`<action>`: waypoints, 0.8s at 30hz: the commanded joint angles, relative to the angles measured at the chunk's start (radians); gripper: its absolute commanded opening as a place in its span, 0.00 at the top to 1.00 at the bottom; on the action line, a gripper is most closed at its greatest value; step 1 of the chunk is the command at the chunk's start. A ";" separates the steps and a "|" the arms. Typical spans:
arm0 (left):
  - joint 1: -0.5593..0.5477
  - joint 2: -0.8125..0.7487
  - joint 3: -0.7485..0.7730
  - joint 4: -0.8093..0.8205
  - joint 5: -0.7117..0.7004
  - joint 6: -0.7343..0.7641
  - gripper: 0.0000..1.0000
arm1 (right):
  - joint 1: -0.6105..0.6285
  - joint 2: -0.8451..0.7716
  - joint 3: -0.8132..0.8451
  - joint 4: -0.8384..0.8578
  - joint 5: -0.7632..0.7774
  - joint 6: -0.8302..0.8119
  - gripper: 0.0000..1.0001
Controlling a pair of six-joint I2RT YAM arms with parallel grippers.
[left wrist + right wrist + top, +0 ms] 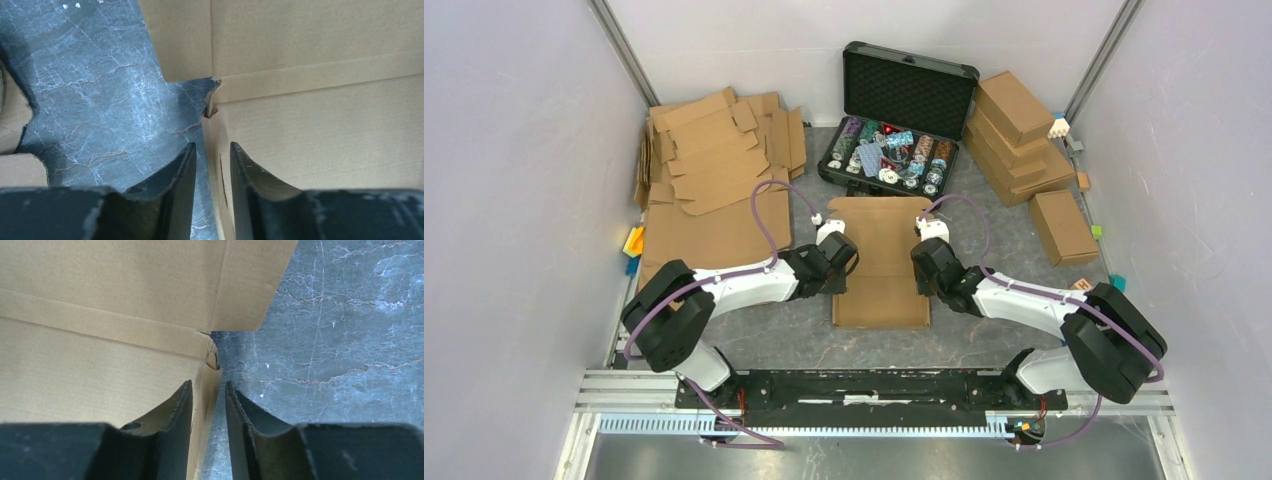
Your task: Fold the paper box
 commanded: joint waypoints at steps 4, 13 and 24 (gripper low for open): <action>0.013 -0.099 0.003 -0.024 -0.013 0.068 0.51 | 0.003 -0.112 -0.016 0.038 -0.004 -0.062 0.33; 0.234 -0.353 -0.159 0.150 0.306 0.131 0.21 | -0.059 -0.364 -0.053 0.099 -0.087 -0.155 0.02; 0.375 -0.166 -0.060 0.342 0.498 0.153 0.23 | -0.283 -0.250 0.045 0.213 -0.316 -0.195 0.02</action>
